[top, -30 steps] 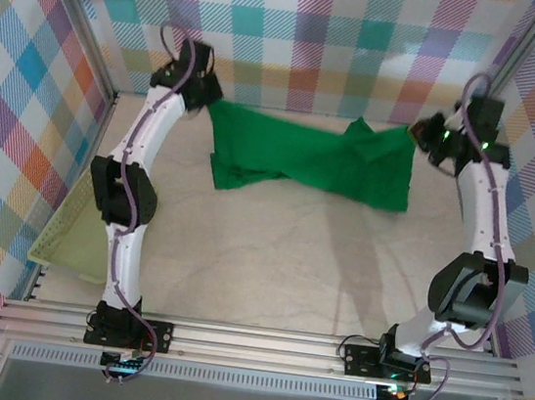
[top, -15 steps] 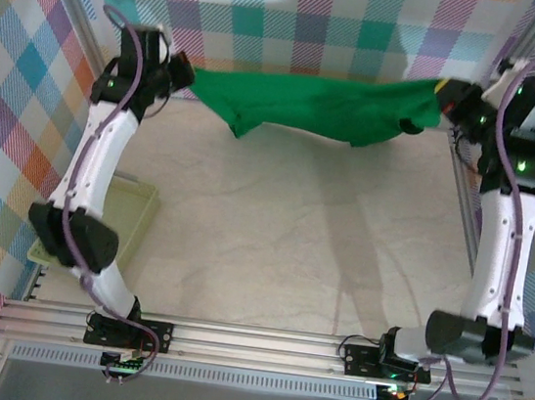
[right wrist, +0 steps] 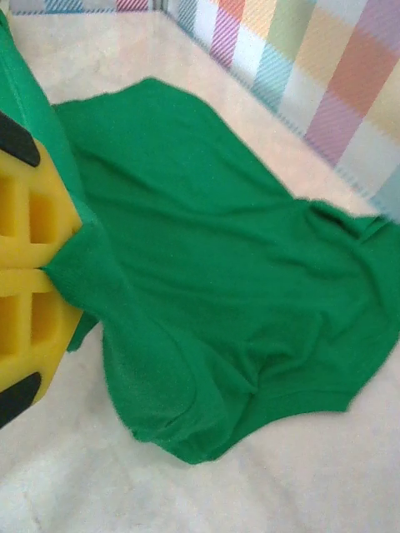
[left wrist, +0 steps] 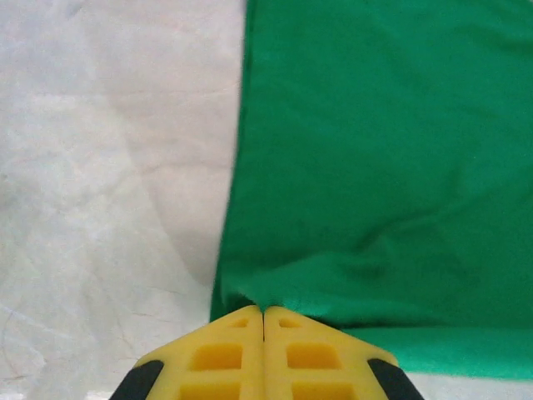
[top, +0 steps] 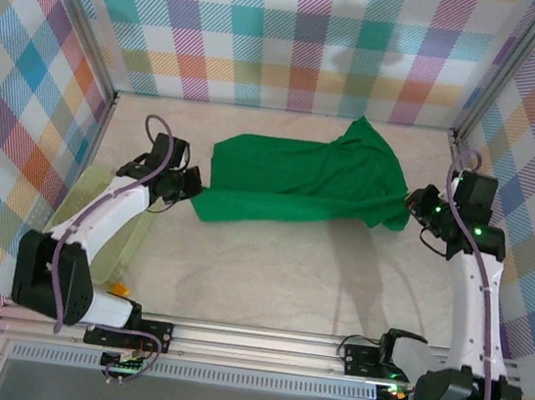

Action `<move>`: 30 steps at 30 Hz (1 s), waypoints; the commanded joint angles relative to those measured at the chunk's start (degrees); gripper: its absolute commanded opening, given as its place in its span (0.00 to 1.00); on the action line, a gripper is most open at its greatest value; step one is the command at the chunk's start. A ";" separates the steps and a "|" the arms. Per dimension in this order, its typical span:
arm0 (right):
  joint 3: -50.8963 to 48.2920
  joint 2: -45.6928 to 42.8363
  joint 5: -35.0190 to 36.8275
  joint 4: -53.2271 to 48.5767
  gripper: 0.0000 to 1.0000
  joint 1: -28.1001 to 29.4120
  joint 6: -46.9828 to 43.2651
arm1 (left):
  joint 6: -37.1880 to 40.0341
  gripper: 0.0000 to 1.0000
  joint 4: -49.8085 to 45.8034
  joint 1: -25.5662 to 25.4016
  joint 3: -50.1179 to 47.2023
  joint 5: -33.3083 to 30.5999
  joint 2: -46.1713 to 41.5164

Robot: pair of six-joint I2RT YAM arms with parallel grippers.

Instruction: Fold the inside-out t-shirt

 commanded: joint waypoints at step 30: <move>46.59 22.67 -16.11 11.50 0.02 -0.73 -1.67 | 14.16 0.00 1.83 6.01 55.83 4.03 14.90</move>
